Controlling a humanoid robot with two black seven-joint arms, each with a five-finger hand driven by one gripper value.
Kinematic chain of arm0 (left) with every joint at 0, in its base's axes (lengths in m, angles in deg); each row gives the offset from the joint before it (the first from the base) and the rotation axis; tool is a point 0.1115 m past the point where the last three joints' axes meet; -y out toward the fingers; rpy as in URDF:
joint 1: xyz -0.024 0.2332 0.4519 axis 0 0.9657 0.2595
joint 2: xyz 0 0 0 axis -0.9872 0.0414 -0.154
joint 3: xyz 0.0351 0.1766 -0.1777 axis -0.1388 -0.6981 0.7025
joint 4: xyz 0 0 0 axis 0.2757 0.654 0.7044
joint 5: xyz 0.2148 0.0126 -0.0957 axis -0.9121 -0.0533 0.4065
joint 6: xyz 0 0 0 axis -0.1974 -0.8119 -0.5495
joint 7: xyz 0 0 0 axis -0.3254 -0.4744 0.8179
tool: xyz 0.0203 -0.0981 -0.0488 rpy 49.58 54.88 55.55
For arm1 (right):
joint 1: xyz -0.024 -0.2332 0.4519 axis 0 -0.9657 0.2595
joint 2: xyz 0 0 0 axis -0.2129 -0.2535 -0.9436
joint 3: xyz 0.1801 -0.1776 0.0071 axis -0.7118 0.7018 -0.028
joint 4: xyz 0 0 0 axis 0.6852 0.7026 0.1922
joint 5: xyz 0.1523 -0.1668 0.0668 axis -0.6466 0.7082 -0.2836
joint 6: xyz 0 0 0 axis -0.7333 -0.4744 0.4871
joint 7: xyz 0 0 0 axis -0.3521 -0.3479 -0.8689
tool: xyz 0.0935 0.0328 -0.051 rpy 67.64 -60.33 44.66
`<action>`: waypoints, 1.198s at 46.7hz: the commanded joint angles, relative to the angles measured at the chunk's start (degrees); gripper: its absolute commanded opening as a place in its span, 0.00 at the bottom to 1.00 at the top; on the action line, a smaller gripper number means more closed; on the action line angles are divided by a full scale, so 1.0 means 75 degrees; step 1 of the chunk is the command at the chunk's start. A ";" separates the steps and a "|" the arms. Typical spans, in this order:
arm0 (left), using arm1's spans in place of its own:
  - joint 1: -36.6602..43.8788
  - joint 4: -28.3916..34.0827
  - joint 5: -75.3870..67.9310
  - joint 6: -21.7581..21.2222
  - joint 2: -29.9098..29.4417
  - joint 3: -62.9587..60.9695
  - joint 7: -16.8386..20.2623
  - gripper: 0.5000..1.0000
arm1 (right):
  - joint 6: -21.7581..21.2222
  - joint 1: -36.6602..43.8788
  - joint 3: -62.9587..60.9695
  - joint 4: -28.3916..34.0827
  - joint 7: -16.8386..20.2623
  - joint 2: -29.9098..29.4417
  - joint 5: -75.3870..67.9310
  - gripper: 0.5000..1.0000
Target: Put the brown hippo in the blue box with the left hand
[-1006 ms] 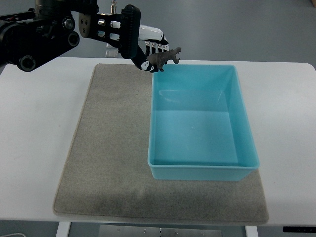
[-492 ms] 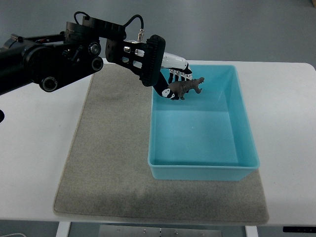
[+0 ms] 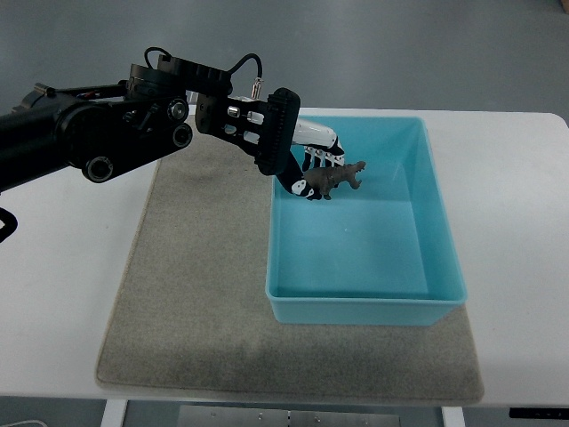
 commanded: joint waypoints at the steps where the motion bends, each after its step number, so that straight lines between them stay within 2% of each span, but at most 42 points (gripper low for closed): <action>1: 0.0011 0.0000 0.0022 -0.0011 0.0000 0.0009 0.0000 0.48 | 0.0000 0.0000 0.0000 0.0000 0.0000 0.0000 0.0000 0.87; 5: 0.0011 0.0000 0.0022 -0.0011 0.0000 0.0009 0.0000 0.52 | 0.0000 0.0000 0.0000 0.0000 0.0000 0.0000 0.0000 0.87; 7: 0.0011 0.0000 0.0022 -0.0034 0.0000 0.0009 0.0000 0.75 | 0.0000 0.0000 0.0000 0.0000 0.0012 0.0000 0.0000 0.87; 8: 0.0011 -0.0011 0.0034 -0.0035 0.0000 0.0009 0.0000 0.82 | 0.0000 0.0000 0.0000 0.0000 0.0000 0.0000 0.0000 0.87; 9: 0.0023 -0.0012 0.0034 -0.0046 0.0011 0.0009 0.0012 0.85 | 0.0000 0.0000 0.0000 0.0000 0.0000 0.0000 0.0000 0.87; 17: 0.0046 0.0070 0.0046 -0.0070 0.0023 0.0068 0.0012 0.86 | 0.0000 0.0000 0.0000 0.0000 0.0012 0.0000 0.0000 0.87; 32: 0.0023 0.0668 0.0069 -0.0808 -0.0012 0.0127 0.0012 0.86 | 0.0000 0.0000 0.0000 0.0000 0.0000 0.0000 0.0000 0.87; 47: 0.0011 0.1722 0.0537 -0.1312 -0.0071 0.0373 0.0012 0.86 | 0.0000 0.0000 0.0000 0.0000 0.0000 0.0000 0.0000 0.87; 56: 0.0046 0.2554 0.1486 -0.1675 -0.0082 0.0361 0.0012 0.86 | 0.0000 0.0000 0.0000 0.0000 0.0000 0.0000 0.0000 0.87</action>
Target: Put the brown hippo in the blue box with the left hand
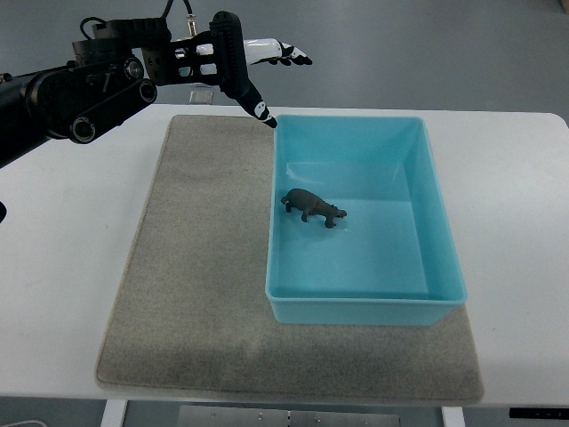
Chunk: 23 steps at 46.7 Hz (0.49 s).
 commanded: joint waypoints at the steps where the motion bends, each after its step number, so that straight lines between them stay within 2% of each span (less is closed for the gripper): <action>1: 0.0033 0.0382 0.0484 -0.0192 -0.0001 -0.0011 0.0000 0.86 | 0.0000 0.0000 0.0000 0.0000 -0.0001 0.0000 0.0000 0.87; 7: 0.0057 0.0793 0.1386 -0.0590 -0.0001 0.0013 0.0000 0.87 | 0.0000 0.0000 0.0000 0.0000 -0.0001 0.0000 0.0000 0.87; 12: 0.0068 0.0852 0.2557 -0.1222 -0.0013 0.0001 0.0000 0.98 | 0.0000 0.0000 0.0000 0.0000 -0.0001 0.0000 0.0000 0.87; 23: 0.0174 0.1122 0.4937 -0.2066 -0.0013 0.0001 0.0000 0.99 | 0.0000 0.0000 0.0000 0.0000 -0.0001 0.0000 0.0000 0.87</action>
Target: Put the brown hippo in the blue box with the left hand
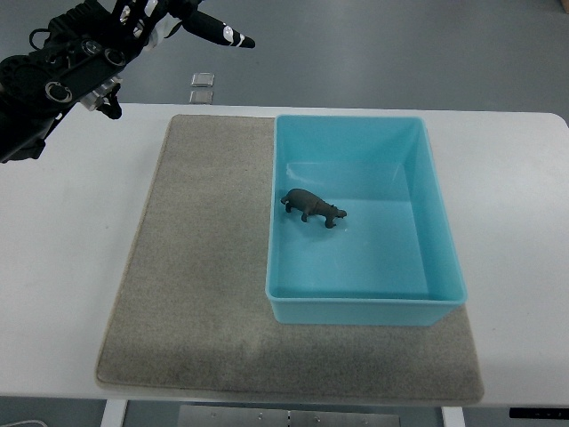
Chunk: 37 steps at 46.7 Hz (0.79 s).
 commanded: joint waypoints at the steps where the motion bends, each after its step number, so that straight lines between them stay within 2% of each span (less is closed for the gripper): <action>1: 0.0026 0.0101 0.0750 -0.0326 -0.0001 -0.0013 0.0001 0.99 | 0.0000 0.0000 0.0000 0.0000 -0.0001 0.0000 0.0000 0.87; 7: 0.0108 0.0113 0.1501 -0.0631 0.0058 -0.0013 0.0001 0.99 | 0.0000 0.0000 0.0000 0.0000 -0.0001 0.0000 0.0000 0.87; 14: 0.0108 0.0289 0.2531 -0.0644 0.0093 -0.0013 -0.0011 0.99 | 0.0000 0.0000 0.0000 0.0000 -0.0001 0.0000 0.0000 0.87; 20: 0.0131 0.0605 0.3726 -0.0410 0.0105 -0.0013 -0.0022 0.99 | 0.0000 0.0000 0.0000 0.0000 -0.0001 0.0000 0.0000 0.87; 29: 0.0354 0.1483 0.5403 0.0457 0.0362 -0.0002 -0.0034 0.99 | 0.0000 0.0000 0.0000 0.0000 -0.0001 0.0000 0.0000 0.87; 37: 0.0471 0.1883 0.6130 0.0680 0.0562 0.0185 -0.0034 0.99 | 0.0000 0.0000 0.0000 0.0000 -0.0001 0.0000 0.0000 0.87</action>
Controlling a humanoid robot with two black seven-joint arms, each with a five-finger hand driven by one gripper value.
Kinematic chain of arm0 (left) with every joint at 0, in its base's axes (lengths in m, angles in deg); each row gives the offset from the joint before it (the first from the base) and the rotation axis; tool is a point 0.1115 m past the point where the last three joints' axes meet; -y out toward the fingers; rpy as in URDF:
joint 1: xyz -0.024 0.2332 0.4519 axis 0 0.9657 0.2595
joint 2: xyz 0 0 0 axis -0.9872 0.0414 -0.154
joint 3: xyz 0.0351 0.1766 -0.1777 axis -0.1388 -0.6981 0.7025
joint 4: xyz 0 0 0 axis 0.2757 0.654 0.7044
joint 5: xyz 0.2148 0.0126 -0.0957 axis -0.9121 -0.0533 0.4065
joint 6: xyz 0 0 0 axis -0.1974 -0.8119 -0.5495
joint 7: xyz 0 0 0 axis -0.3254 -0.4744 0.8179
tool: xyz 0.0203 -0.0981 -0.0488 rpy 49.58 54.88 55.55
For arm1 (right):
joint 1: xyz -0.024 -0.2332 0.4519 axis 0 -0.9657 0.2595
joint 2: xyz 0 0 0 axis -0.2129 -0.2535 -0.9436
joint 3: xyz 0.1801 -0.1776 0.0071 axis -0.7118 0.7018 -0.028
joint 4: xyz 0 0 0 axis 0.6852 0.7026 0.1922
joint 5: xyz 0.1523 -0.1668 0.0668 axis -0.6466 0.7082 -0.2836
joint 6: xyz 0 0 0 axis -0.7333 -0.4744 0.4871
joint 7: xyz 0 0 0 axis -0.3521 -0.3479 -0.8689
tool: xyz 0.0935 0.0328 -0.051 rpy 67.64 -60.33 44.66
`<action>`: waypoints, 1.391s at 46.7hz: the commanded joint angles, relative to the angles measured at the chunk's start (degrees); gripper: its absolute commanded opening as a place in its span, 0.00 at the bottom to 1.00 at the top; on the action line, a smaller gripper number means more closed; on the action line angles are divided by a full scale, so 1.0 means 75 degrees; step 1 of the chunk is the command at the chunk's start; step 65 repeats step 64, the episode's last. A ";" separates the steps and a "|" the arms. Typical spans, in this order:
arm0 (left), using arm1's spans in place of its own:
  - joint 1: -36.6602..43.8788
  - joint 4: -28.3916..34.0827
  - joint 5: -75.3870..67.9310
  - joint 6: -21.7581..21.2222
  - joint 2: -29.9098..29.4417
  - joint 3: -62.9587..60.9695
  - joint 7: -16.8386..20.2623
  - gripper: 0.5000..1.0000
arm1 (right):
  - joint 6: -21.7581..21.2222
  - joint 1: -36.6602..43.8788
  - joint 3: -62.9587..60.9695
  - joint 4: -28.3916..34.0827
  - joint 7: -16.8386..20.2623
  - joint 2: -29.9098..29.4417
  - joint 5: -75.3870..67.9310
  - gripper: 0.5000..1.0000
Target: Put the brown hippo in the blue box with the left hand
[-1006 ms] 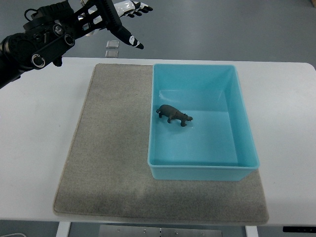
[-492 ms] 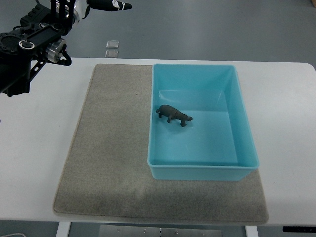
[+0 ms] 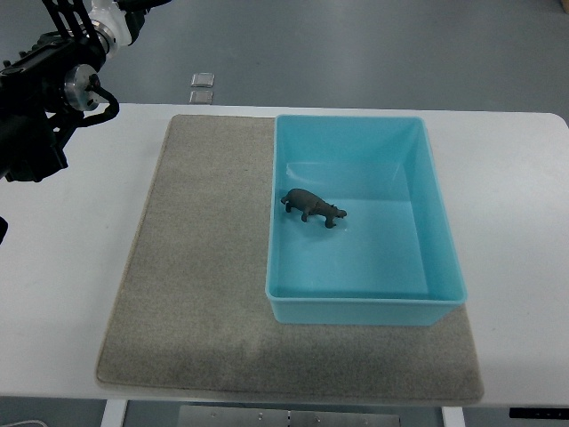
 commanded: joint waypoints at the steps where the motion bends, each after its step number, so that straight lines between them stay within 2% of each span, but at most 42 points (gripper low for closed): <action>1: 0.0097 0.0086 0.0299 0.0064 0.0058 0.0199 0.0000 0.99 | 0.0000 0.0001 0.0000 0.0000 0.0000 0.0000 0.0000 0.87; 8: 0.0343 0.0179 0.0440 0.0438 0.0327 0.0644 0.0000 0.99 | 0.0000 0.0001 0.0000 0.0000 0.0000 0.0000 0.0000 0.87; 16: 0.0694 0.0765 0.0475 0.1832 0.0761 0.1476 0.0023 0.99 | 0.0000 0.0001 0.0000 0.0000 0.0000 0.0000 0.0000 0.87; 19: 0.0823 0.0894 0.0639 0.2079 0.0831 0.1898 0.0023 0.99 | 0.0000 0.0001 0.0000 0.0000 0.0000 0.0000 0.0000 0.87; 59: 0.1128 0.0801 0.0920 0.2045 0.1077 0.2215 0.0164 0.99 | 0.0011 0.0001 -0.0023 0.0000 0.0000 0.0000 -0.0012 0.87; 65: 0.1128 0.0801 0.0897 0.2045 0.1089 0.2204 0.0164 0.99 | -0.0223 0.0001 0.0000 0.0678 0.0024 0.0000 0.0070 0.87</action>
